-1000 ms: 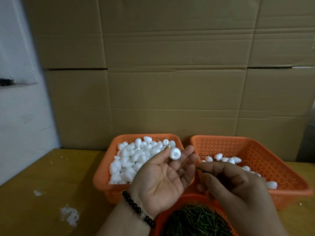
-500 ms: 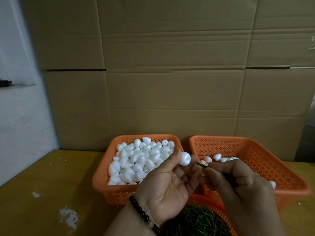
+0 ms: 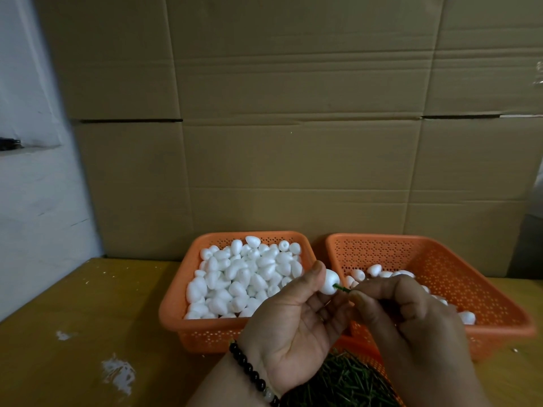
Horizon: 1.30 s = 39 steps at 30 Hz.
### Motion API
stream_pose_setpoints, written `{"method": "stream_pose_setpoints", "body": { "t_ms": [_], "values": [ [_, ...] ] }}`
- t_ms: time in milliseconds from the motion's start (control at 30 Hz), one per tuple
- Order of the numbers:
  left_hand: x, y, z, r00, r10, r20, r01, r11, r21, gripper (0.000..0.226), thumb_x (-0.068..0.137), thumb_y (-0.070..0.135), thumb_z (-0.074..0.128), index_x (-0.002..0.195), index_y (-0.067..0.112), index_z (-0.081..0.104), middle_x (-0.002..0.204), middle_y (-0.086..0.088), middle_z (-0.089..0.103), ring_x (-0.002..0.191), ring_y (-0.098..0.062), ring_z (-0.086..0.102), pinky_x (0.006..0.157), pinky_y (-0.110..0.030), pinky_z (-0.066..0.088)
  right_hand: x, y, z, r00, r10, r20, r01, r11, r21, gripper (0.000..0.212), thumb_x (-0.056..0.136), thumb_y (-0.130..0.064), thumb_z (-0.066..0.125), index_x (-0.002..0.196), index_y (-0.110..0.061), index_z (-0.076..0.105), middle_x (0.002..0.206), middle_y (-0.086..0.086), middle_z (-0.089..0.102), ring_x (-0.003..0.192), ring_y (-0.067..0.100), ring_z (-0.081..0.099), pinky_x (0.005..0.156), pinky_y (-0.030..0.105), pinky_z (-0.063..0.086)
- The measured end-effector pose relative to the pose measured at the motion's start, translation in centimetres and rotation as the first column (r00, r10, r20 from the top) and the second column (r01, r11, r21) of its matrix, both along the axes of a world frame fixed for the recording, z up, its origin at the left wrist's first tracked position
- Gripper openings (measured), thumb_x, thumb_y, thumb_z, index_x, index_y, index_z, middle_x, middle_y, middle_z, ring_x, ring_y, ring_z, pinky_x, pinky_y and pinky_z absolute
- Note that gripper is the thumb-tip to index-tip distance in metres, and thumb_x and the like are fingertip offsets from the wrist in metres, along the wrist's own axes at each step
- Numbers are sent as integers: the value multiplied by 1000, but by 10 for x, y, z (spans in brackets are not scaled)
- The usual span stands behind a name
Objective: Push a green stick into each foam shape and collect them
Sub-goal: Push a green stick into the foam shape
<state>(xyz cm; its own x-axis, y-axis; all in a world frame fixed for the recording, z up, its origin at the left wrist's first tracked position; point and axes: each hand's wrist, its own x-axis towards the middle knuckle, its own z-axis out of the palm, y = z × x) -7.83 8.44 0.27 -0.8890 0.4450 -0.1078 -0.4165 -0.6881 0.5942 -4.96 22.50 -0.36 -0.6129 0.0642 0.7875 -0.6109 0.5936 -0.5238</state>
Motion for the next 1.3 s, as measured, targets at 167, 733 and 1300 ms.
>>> {"method": "stream_pose_setpoints", "body": {
  "t_ms": [167, 733, 1300],
  "values": [
    [1, 1, -1, 1000, 9, -10, -9, 1000, -14, 16, 72, 17, 74, 73, 0, 74, 75, -14, 67, 65, -21, 67, 61, -29, 57, -2, 2, -2, 999, -20, 28, 19, 999, 45, 26, 75, -13, 72, 75, -36, 60, 89, -28, 66, 71, -9, 63, 62, 4, 46],
    [5, 5, -1, 997, 53, -62, -56, 998, -41, 13, 70, 16, 74, 71, 3, 70, 77, -13, 66, 66, -19, 66, 59, -28, 56, -1, 0, -3, 998, 42, 45, -40, 998, -45, 6, 76, -35, 58, 76, -32, 63, 72, -21, 69, 65, -3, 67, 59, 21, 53],
    [8, 7, 0, 995, 55, -88, -60, 997, -49, 13, 70, 14, 74, 72, 2, 68, 75, -13, 66, 65, -19, 66, 60, -28, 56, -3, 0, -2, 999, 21, 27, -21, 1000, -5, 4, 76, -28, 61, 74, -32, 60, 76, -27, 67, 63, -8, 64, 57, 7, 48]
  ]
}}
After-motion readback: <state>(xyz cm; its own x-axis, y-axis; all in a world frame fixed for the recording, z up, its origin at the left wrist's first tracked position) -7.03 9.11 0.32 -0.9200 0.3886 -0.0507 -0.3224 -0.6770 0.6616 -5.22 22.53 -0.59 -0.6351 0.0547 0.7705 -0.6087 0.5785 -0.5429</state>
